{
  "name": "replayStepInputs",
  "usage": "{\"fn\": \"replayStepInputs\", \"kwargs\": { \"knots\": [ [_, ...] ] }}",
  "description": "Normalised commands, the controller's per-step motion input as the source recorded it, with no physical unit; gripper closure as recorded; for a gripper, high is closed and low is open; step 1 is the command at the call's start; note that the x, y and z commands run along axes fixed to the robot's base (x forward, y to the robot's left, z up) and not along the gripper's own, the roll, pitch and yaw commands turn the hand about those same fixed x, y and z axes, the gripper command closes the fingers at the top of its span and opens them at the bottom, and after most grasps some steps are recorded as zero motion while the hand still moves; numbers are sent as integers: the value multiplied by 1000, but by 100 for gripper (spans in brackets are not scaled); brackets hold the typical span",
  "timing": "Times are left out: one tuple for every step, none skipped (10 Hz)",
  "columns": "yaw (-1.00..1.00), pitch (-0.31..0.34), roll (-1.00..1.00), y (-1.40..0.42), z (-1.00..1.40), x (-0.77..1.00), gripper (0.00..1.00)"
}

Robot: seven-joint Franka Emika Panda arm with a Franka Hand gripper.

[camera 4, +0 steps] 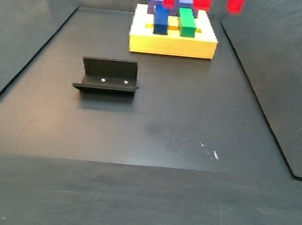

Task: Pick up the red object. Move up. Move to above the board. Insert the red object.
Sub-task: Move to above the board, then insert the red object.

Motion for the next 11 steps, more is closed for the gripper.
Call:
{"fn": "replayStepInputs", "kwargs": {
  "knots": [
    [-4,92,-44,-2,472,43,100],
    [-4,71,-46,2,270,32,100],
    [-6,57,-46,2,203,22,100],
    [-210,121,12,-1400,385,428,100],
    [-199,128,37,-1400,354,427,100],
    [-103,187,102,-1400,338,474,100],
    [-50,218,55,-1400,352,581,100],
    [-15,209,60,-821,214,372,100],
    [-13,193,73,-561,149,273,100],
    [3,92,35,-185,64,99,100],
    [-74,0,0,834,-869,-186,100]
  ]
}}
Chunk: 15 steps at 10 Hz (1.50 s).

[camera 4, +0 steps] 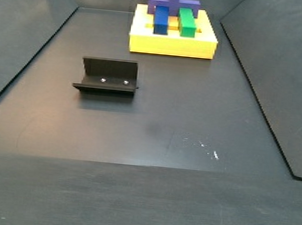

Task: Pick up the red object. Move up. Move to above the board. Insert the red object.
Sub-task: Insert the red object.

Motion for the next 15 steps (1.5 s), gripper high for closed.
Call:
{"fn": "replayStepInputs", "kwargs": {
  "knots": [
    [-126,-1,-53,820,-951,-111,100],
    [-131,-44,-89,754,-906,-43,100],
    [0,-150,-50,0,-897,40,100],
    [43,-153,0,-366,-940,189,100],
    [63,-121,0,-383,-997,163,100],
    [123,-110,69,-366,-989,0,100],
    [126,-77,81,-31,-897,0,100],
    [89,-19,69,3,-820,0,100],
    [91,0,99,131,-691,0,100],
    [114,-49,14,40,-466,-46,100],
    [80,-34,0,0,-349,0,100],
    [46,0,0,0,-277,97,100],
    [6,-10,0,29,-246,0,100],
    [0,-47,0,0,-240,-63,100],
    [6,-54,-4,0,-283,-9,100]
  ]
}}
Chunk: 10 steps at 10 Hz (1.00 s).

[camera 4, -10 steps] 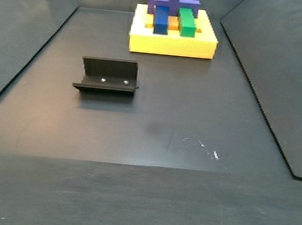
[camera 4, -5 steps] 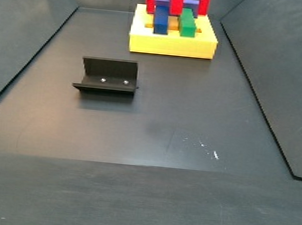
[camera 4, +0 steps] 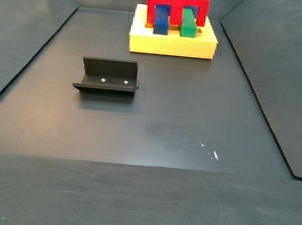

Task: Pick up the red object. Move up. Move to above the board. Insert the red object.
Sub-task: Insert the red object.

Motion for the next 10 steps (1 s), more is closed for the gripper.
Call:
{"fn": "replayStepInputs", "kwargs": {
  "knots": [
    [14,-57,-7,0,-391,0,100],
    [0,-36,0,-20,-283,29,100],
    [0,-19,0,-6,-214,63,100],
    [0,-1,0,0,-206,86,100],
    [0,0,0,0,-231,83,100],
    [0,-56,0,-37,-431,34,100],
    [0,-154,0,0,-697,0,100],
    [0,-191,-1,0,-871,0,100],
    [0,-203,-36,0,-823,0,100],
    [0,-57,0,-54,-291,123,100]
  ]
}}
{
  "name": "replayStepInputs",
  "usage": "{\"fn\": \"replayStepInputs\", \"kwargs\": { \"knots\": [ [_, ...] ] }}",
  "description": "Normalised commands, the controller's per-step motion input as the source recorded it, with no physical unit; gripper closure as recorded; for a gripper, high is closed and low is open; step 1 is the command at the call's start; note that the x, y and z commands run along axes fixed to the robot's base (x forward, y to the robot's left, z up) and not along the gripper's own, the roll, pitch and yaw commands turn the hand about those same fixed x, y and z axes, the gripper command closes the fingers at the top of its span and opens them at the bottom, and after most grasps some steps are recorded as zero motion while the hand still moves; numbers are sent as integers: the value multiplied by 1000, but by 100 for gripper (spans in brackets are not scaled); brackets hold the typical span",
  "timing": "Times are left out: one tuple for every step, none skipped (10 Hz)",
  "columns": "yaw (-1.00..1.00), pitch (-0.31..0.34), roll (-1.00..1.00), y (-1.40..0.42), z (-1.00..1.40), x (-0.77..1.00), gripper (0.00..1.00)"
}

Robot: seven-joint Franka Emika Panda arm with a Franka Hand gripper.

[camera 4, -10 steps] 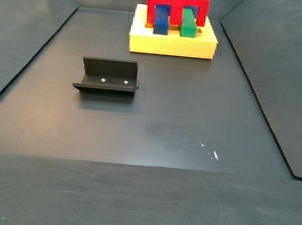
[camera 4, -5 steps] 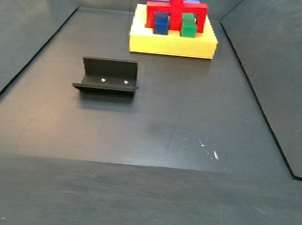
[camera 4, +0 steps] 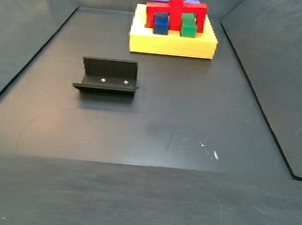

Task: Pick up the red object. Move up. Move to above the board. Insert the red object.
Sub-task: Insert the red object.

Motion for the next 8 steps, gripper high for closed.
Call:
{"fn": "replayStepInputs", "kwargs": {
  "knots": [
    [-80,-24,0,-103,-229,383,100],
    [77,0,0,0,-186,169,100],
    [94,0,0,0,-254,231,100],
    [0,0,0,0,-311,0,100],
    [0,-64,0,3,-466,-123,100],
    [0,-156,-30,6,-657,-200,100],
    [0,-119,-21,0,-91,-51,100],
    [0,0,0,0,0,0,100]
  ]
}}
